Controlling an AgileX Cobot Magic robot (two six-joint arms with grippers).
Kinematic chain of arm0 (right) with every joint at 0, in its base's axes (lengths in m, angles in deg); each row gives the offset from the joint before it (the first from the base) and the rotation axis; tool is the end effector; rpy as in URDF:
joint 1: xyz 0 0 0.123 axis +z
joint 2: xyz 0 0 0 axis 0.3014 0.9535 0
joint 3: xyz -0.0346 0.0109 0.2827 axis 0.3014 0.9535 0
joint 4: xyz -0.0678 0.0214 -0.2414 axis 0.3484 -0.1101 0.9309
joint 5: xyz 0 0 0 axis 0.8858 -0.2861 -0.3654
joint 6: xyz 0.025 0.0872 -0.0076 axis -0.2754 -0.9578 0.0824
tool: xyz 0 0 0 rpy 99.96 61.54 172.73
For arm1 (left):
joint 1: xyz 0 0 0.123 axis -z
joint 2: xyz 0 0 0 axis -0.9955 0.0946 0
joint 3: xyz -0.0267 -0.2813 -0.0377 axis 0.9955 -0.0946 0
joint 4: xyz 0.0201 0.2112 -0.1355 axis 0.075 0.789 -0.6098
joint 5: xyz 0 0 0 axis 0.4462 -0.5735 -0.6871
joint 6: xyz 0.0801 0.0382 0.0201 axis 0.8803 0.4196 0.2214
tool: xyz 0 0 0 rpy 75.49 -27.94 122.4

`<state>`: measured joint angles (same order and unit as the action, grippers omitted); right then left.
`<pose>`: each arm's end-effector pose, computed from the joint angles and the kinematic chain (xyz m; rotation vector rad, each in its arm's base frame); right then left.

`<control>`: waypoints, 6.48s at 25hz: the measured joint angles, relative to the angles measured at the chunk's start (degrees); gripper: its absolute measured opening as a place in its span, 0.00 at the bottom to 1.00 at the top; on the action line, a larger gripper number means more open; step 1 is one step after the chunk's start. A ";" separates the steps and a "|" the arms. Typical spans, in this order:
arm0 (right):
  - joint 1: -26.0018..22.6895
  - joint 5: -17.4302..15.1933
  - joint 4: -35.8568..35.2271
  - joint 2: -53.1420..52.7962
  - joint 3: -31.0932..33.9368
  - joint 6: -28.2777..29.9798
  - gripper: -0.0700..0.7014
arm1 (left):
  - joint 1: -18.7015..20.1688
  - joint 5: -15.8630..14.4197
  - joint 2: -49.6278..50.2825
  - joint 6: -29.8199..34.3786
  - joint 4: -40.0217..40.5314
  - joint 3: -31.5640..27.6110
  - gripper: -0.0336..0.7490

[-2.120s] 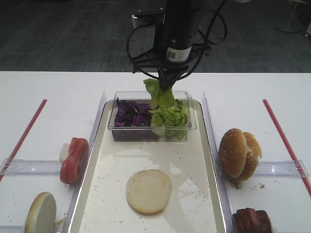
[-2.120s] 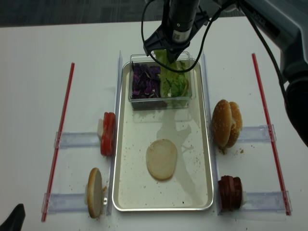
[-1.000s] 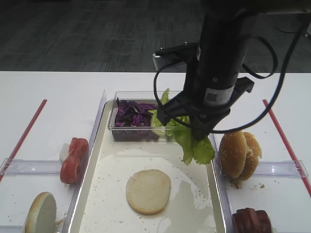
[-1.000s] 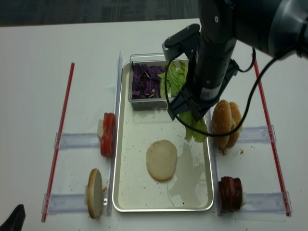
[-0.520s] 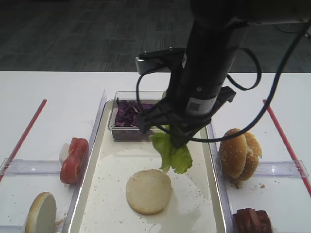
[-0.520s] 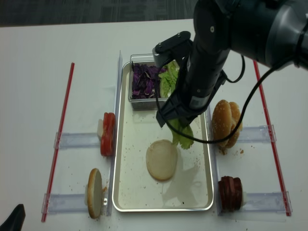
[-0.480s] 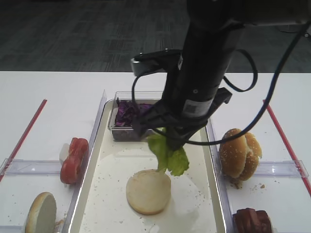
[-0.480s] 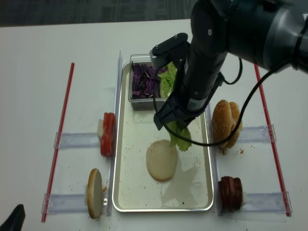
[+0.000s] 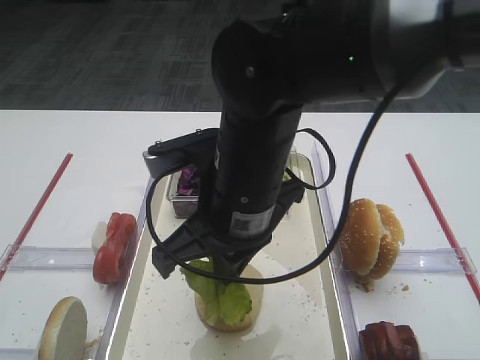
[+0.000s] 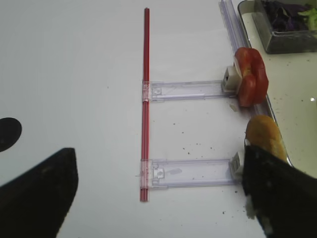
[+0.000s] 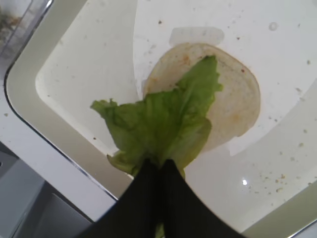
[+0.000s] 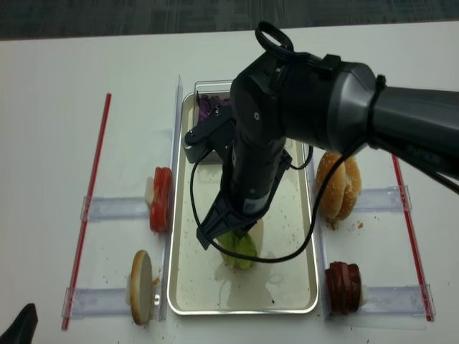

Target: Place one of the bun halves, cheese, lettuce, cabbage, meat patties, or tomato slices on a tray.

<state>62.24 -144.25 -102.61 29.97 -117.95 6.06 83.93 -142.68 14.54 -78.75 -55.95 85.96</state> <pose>0.2442 0.2663 0.2180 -1.0086 2.9098 0.3631 -0.0117 0.0059 0.2646 -0.1121 2.1597 0.0462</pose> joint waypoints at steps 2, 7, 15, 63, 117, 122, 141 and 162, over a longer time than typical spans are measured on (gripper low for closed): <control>0.00 0.99 0.11 0.56 0.00 0.00 0.15 | 0.00 0.00 0.00 0.00 0.00 0.00 0.83; 0.00 1.81 0.85 3.45 -0.79 0.00 0.15 | 0.00 0.00 0.00 0.00 0.00 0.00 0.83; 0.00 3.59 2.58 5.31 -2.23 0.00 0.15 | 0.00 0.00 0.00 0.00 0.00 0.00 0.83; 0.00 2.25 6.59 5.31 -2.27 -1.42 0.99 | 0.00 0.00 0.00 0.00 0.00 0.00 0.83; -42.57 -9.58 12.21 -1.97 -9.86 -4.69 0.99 | 0.00 0.00 0.00 0.00 0.00 0.00 0.83; -42.57 -9.02 11.96 -8.12 -3.10 -4.56 0.99 | 0.00 0.00 0.00 0.00 0.00 0.00 0.83; -42.78 0.63 10.94 -54.99 39.65 -4.30 0.99 | 0.00 0.00 0.00 0.00 0.00 0.00 0.83; -42.78 -4.49 10.94 -98.24 48.82 -1.70 0.98 | 0.00 0.00 0.00 0.00 0.00 0.00 0.83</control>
<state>19.45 -148.74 -91.67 -68.27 -69.13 4.36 83.93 -142.68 14.54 -78.75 -55.95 85.96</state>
